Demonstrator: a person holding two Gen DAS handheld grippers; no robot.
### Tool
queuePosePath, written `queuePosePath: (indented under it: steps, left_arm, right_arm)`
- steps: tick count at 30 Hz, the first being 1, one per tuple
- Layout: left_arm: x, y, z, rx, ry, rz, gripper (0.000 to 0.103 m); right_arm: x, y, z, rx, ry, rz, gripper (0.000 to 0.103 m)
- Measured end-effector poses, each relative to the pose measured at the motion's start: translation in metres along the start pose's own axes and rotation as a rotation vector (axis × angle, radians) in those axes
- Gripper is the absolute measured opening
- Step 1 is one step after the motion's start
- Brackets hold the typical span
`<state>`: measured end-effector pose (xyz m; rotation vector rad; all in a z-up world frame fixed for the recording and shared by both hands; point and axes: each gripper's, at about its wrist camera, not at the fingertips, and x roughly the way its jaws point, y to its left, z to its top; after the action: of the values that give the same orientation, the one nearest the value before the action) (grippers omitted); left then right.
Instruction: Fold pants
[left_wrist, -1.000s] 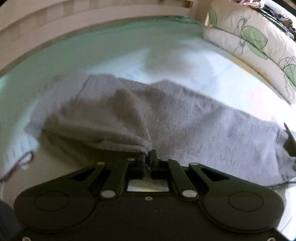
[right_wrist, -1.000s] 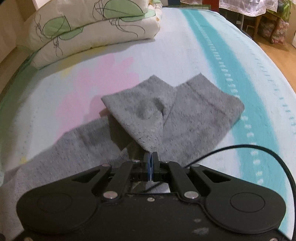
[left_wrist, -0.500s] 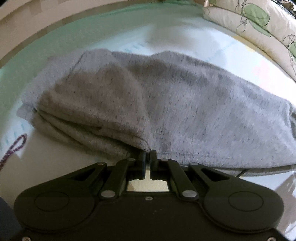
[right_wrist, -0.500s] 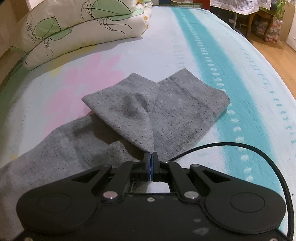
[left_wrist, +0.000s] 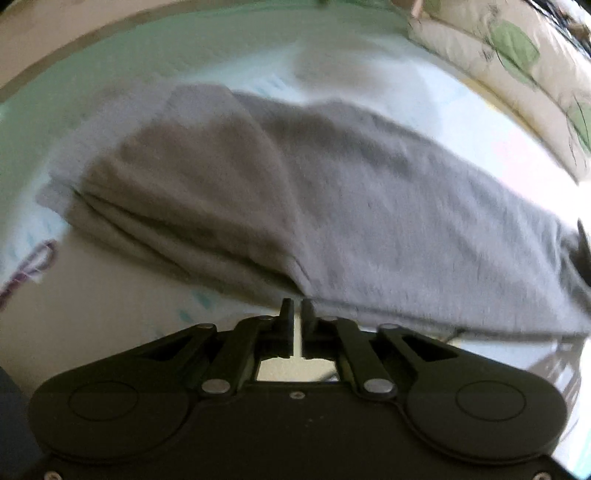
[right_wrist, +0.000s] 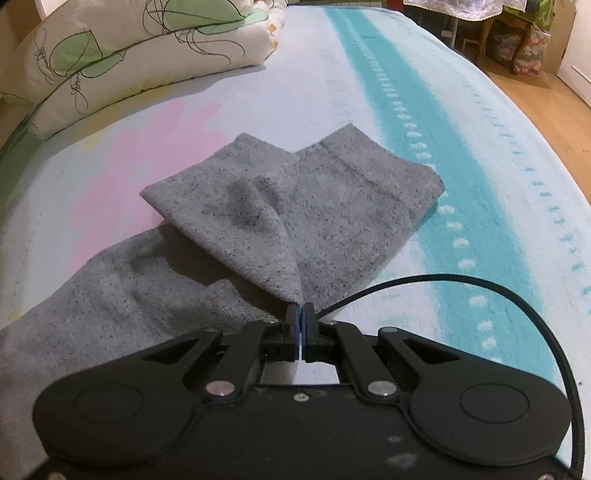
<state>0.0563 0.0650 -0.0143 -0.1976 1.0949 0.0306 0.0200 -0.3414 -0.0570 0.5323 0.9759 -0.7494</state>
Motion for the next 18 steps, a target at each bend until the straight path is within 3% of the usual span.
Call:
queuePosePath:
  steps: [1,3,4,7,9,18]
  left_arm:
    - [-0.006,0.007,0.008,-0.021,-0.016,0.009,0.020]
    - [-0.010,0.019,0.025,-0.058,-0.036,0.038,0.049]
    - [-0.011,0.026,0.032,-0.076,-0.045,0.056,0.053]
    - [-0.012,0.049,0.051,-0.128,-0.074,0.129,0.054]
    - [-0.007,0.062,0.061,-0.151,-0.049,0.156,0.057]
    - [0.020,0.090,0.058,-0.274,0.081,0.102,0.057]
  right_arm:
    - [0.000,0.001,0.000,-0.006,0.000,-0.002,0.001]
    - [0.000,0.001,-0.001,-0.008,0.002,-0.003,0.001]
    - [0.000,0.002,0.000,-0.007,0.003,-0.003,0.001]
    - [-0.002,0.003,0.000,-0.014,-0.002,-0.003,0.001]
    - [-0.003,0.004,0.001,-0.020,-0.006,-0.003,0.001]
    - [-0.002,0.007,0.000,-0.033,-0.004,-0.009,0.001]
